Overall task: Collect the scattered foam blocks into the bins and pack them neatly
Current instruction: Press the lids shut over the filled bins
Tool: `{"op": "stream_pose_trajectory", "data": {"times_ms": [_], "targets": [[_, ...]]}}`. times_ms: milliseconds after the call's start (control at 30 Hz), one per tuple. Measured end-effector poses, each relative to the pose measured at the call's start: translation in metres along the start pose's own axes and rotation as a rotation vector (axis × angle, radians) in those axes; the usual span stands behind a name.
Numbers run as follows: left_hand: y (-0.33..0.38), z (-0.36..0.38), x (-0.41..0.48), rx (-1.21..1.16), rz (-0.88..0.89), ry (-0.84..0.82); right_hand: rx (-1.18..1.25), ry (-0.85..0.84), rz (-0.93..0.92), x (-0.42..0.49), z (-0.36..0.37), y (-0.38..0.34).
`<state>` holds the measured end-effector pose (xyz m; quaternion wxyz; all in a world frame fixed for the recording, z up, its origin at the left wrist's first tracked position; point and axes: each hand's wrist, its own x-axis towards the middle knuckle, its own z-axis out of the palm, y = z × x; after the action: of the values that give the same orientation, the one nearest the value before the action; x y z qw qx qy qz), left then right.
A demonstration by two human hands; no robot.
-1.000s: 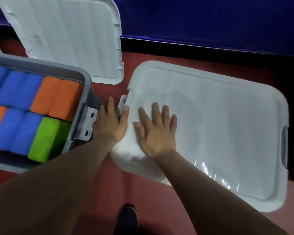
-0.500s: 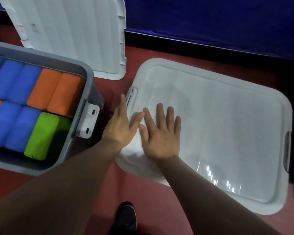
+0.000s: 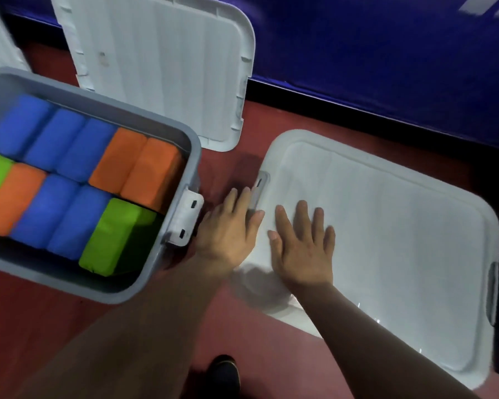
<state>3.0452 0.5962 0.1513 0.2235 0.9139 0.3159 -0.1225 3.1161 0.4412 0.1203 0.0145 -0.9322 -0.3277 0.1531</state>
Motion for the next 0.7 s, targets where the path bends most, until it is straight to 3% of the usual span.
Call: {"op": "stream_pose_trajectory", "data": {"times_ms": [133, 233, 467, 700], "targets": [[-0.059, -0.05, -0.005, 0.11, 0.086, 0.113, 0.003, 0.026, 0.105, 0.007, -0.025, -0.042], [-0.105, -0.089, 0.006, 0.195, 0.124, 0.178, 0.059, 0.065, 0.034, 0.03, -0.045, -0.096], [-0.162, -0.156, 0.052, 0.253, -0.01, 0.156, 0.191, 0.06, -0.08, 0.11, -0.088, -0.197], [-0.216, -0.198, 0.116, 0.324, 0.027, 0.109, 0.23, 0.005, -0.032, 0.194, -0.096, -0.253]]}}
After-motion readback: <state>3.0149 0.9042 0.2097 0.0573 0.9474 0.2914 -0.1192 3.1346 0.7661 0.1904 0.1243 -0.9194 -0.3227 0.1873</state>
